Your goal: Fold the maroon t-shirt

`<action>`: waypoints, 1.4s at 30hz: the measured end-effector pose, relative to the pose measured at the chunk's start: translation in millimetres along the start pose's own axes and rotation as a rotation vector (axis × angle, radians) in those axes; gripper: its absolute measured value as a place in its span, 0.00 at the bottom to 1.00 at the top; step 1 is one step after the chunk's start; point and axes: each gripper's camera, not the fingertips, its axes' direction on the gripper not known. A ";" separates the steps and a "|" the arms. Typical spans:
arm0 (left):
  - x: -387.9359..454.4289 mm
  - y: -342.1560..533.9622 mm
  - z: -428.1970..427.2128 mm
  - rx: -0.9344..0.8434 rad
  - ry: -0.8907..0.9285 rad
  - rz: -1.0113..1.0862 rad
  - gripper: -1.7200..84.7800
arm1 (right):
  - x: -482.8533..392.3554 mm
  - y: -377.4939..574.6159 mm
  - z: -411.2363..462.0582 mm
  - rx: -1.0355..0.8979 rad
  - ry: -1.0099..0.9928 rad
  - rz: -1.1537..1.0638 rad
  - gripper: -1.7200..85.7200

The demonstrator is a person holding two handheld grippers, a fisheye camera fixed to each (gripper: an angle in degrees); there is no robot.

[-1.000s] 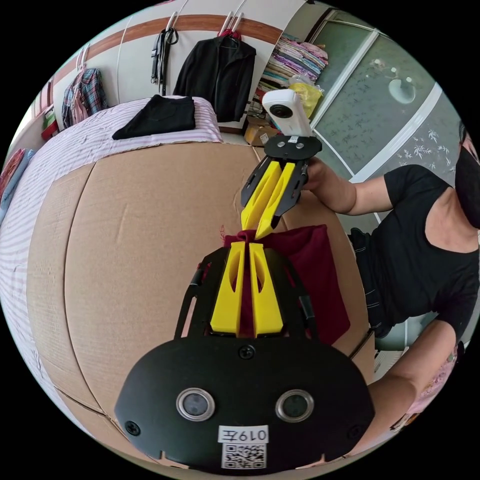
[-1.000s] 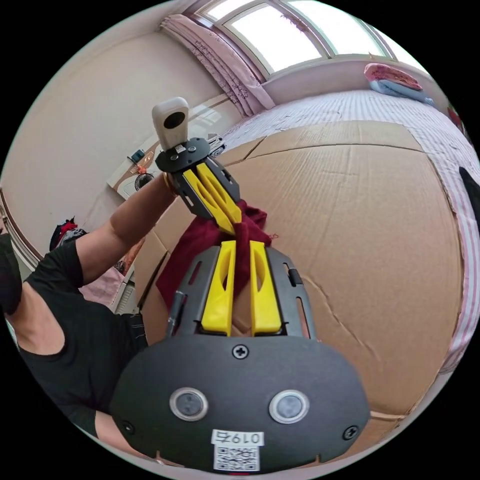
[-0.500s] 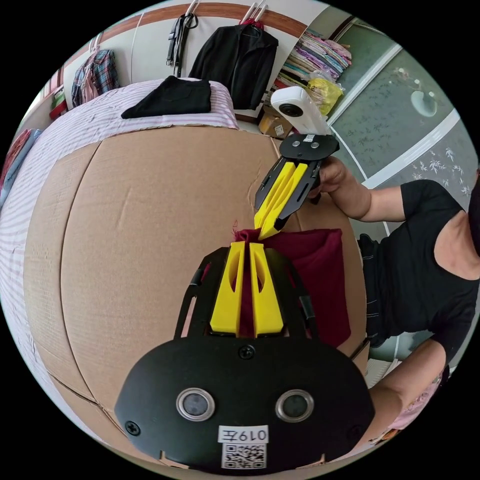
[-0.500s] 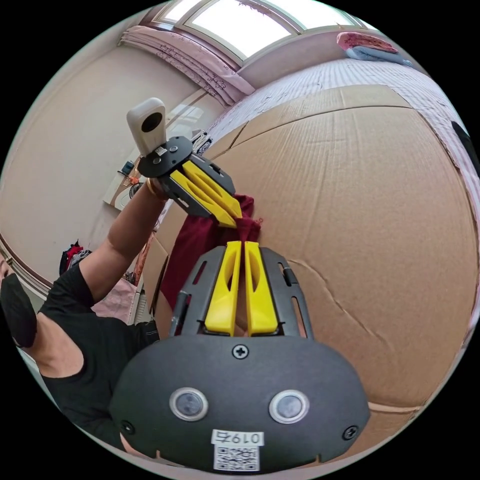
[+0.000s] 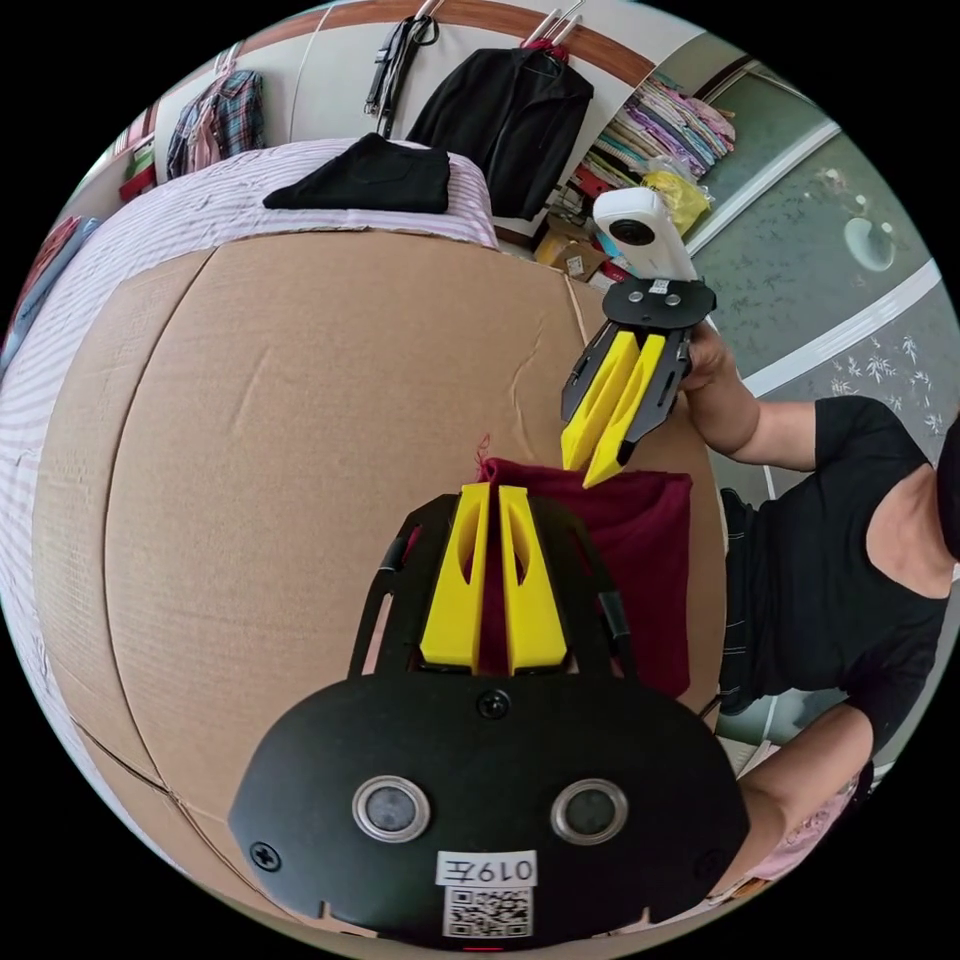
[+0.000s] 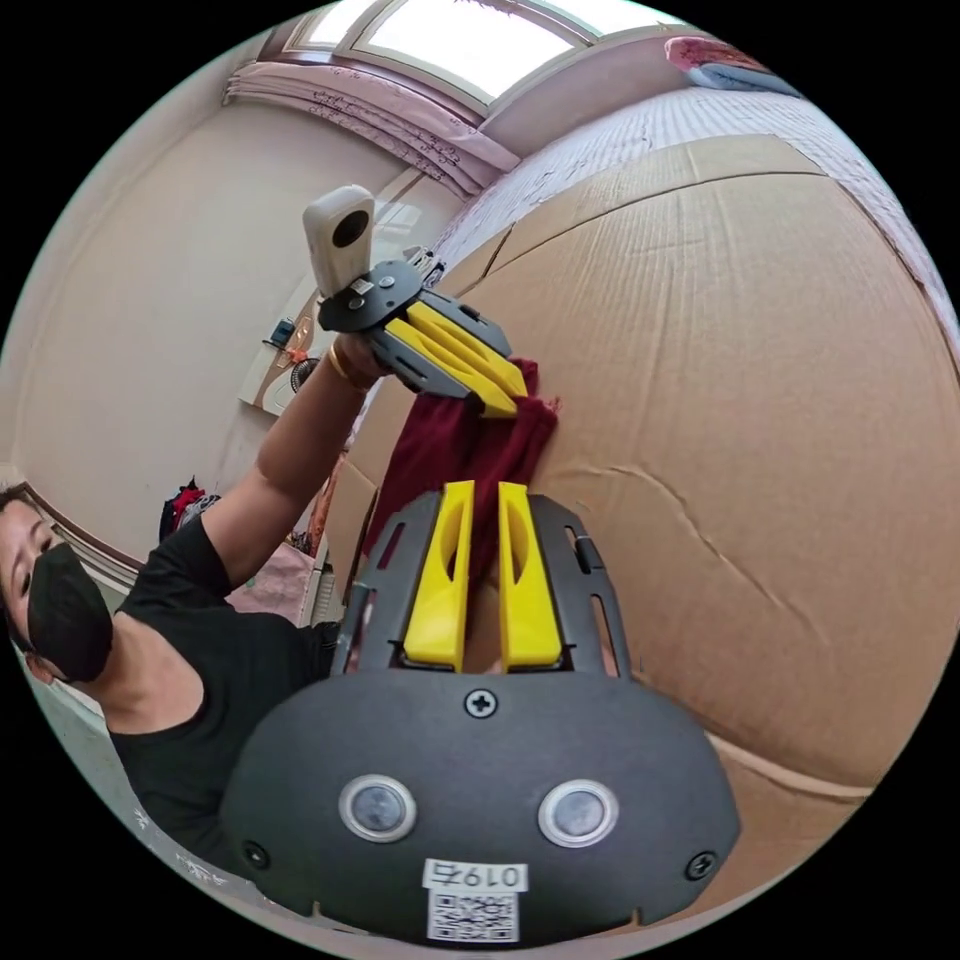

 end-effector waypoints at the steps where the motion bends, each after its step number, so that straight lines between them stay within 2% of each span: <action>1: -0.2 0.5 -0.7 0.006 0.004 -0.001 0.03 | -1.0 5.4 -0.3 0.000 -0.013 0.002 0.08; 11: -7.0 13.5 -5.6 0.111 0.056 -0.027 0.03 | -2.7 47.1 4.5 0.011 -0.005 0.031 0.07; 15: -4.9 11.5 -1.9 0.107 0.037 -0.039 0.03 | 2.3 61.1 2.5 0.071 -0.016 0.055 0.03; 22: -2.7 0.2 10.6 0.069 0.007 -0.078 0.03 | -8.7 89.2 10.0 0.144 0.087 0.081 0.02; 32: -4.1 -13.0 24.7 0.060 0.050 -0.187 0.03 | 0.8 122.4 14.6 0.253 0.018 0.159 0.02; 37: 15.8 -23.7 31.5 0.045 -0.041 -0.231 0.03 | -3.4 130.1 19.5 0.254 0.033 0.160 0.02; 42: 63.2 -45.8 42.9 -0.025 -0.261 -0.190 0.03 | -13.3 135.3 25.5 0.244 0.079 0.147 0.02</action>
